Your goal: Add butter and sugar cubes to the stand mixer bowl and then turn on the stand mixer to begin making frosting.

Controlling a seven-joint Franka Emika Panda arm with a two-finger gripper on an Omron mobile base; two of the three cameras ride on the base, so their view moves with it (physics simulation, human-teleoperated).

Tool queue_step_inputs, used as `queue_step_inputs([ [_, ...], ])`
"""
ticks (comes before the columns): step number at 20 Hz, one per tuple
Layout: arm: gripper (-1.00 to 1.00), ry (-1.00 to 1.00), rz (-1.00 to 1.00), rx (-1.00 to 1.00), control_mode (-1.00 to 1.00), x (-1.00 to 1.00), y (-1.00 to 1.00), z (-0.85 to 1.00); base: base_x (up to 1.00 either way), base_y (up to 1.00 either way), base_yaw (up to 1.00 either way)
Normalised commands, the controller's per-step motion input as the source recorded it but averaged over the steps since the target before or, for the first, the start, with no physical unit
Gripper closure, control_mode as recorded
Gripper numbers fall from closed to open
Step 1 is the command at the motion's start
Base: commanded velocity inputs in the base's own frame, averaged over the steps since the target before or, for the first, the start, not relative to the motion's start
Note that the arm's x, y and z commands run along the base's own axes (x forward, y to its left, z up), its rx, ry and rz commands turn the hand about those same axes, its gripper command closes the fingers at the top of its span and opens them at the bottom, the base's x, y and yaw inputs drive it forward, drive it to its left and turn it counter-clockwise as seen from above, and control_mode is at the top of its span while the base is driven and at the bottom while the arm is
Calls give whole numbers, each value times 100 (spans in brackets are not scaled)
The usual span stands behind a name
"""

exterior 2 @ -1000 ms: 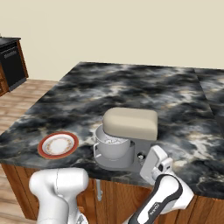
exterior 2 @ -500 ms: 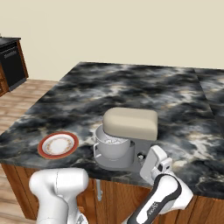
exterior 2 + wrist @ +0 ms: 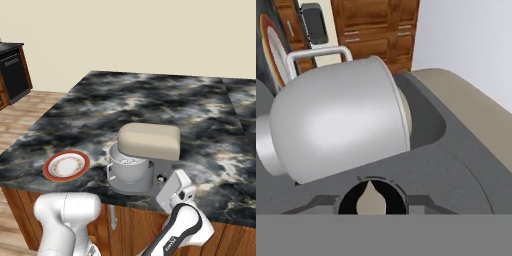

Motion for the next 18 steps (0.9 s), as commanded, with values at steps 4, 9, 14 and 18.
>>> queue_step_inputs([
  [4,100,0,-16,16,-100,0,-13,0,0,0,0],
  [9,100,5,-18,19,-100,0,-14,0,0,0,0],
  [14,100,9,-20,21,-100,0,-12,0,0,0,0],
  [18,100,9,-20,17,-100,0,-8,0,0,0,0],
])
